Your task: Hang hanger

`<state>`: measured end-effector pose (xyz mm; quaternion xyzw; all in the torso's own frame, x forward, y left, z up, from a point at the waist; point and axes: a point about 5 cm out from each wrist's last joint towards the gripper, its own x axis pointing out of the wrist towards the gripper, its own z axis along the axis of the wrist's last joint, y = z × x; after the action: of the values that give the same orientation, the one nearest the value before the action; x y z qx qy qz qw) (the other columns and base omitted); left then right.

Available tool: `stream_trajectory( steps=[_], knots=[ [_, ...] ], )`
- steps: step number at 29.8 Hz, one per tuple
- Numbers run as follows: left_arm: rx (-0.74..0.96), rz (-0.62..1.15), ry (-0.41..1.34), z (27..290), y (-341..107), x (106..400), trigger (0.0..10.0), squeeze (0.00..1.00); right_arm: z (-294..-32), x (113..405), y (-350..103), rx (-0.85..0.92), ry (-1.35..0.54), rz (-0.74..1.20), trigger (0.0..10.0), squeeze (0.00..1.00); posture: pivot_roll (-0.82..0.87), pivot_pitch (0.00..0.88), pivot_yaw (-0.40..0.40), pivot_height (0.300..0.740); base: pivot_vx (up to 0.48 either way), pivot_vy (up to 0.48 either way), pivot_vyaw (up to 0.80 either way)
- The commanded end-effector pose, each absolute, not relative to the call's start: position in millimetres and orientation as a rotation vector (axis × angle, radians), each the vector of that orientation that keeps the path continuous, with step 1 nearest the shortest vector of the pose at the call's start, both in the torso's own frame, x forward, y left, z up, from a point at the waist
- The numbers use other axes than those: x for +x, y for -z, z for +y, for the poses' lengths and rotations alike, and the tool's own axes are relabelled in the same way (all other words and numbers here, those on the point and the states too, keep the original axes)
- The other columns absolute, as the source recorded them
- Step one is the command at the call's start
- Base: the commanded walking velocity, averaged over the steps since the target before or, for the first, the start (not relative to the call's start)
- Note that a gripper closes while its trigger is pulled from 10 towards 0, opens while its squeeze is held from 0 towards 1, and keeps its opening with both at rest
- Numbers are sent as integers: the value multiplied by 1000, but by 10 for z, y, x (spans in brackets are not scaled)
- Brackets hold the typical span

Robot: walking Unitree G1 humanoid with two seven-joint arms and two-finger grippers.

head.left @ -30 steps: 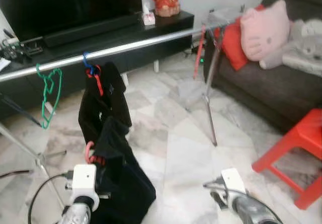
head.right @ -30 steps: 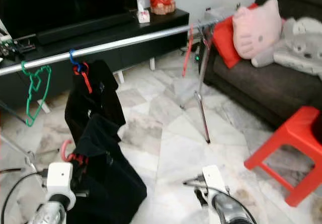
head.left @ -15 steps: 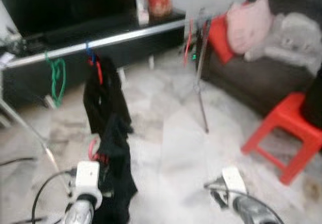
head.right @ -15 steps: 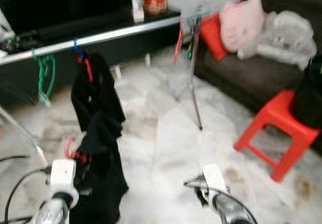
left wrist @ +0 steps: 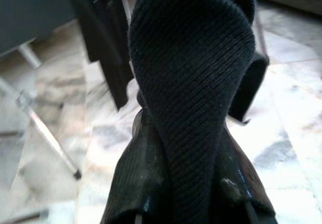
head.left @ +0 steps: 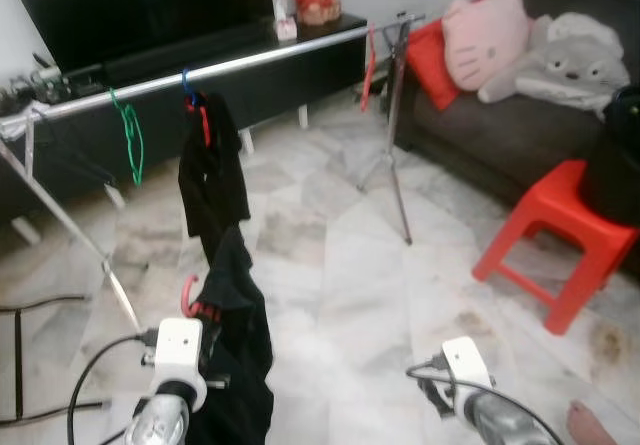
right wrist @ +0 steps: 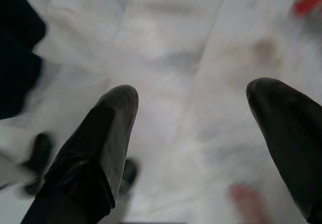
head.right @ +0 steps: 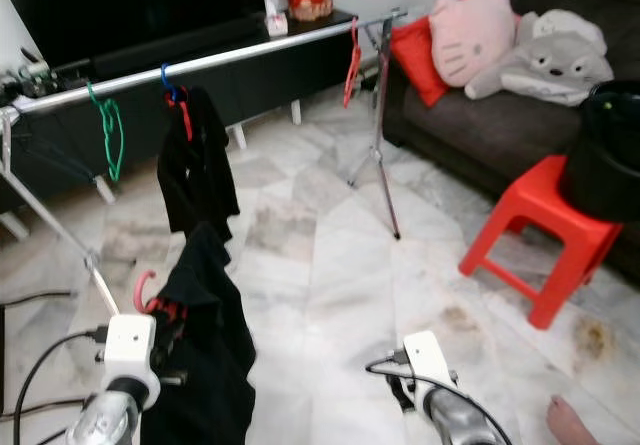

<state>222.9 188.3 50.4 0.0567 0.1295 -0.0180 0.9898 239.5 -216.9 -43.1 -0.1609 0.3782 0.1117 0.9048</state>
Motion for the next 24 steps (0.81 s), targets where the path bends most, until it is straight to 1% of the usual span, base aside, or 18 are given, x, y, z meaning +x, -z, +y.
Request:
stream_trajectory(
  steps=[1,2,4,6,11,14,17,20,24],
  knots=[
    [153,197,49,1914,-698,2322,10000,0,-1924,2556,337,-402,-334,677,10000,0,-87,0,40,740,0,0,0],
    [154,196,53,1911,-706,2328,10000,0,-1881,2578,322,-408,-348,660,10000,0,-87,0,40,740,0,0,0],
    [154,184,78,1878,-764,2365,10000,0,-1677,2757,178,-427,-399,559,10000,0,-89,0,41,740,0,0,0],
    [160,172,109,1834,-835,2408,10000,0,-1573,2884,47,-413,-417,482,10000,0,-90,0,43,740,0,0,0],
    [185,171,158,1786,-937,2448,10000,0,-1522,3009,-110,-414,-430,386,10000,0,-86,0,44,740,0,0,0],
    [202,164,196,1782,-1016,2455,10000,0,-1414,3061,-233,-472,-516,284,10000,0,-81,0,42,740,0,0,0],
    [213,152,201,1807,-1088,2466,10000,0,-1368,3070,-309,-464,-562,222,10000,0,-78,0,38,740,0,0,0],
    [224,115,230,1798,-1204,2486,10000,0,-1355,3065,-351,-535,-611,181,10000,0,-89,0,38,740,0,0,0],
    [230,69,283,1737,-1369,2536,10000,0,-1358,3057,-407,-498,-624,135,10000,0,-86,0,37,740,0,0,0]
  ],
)
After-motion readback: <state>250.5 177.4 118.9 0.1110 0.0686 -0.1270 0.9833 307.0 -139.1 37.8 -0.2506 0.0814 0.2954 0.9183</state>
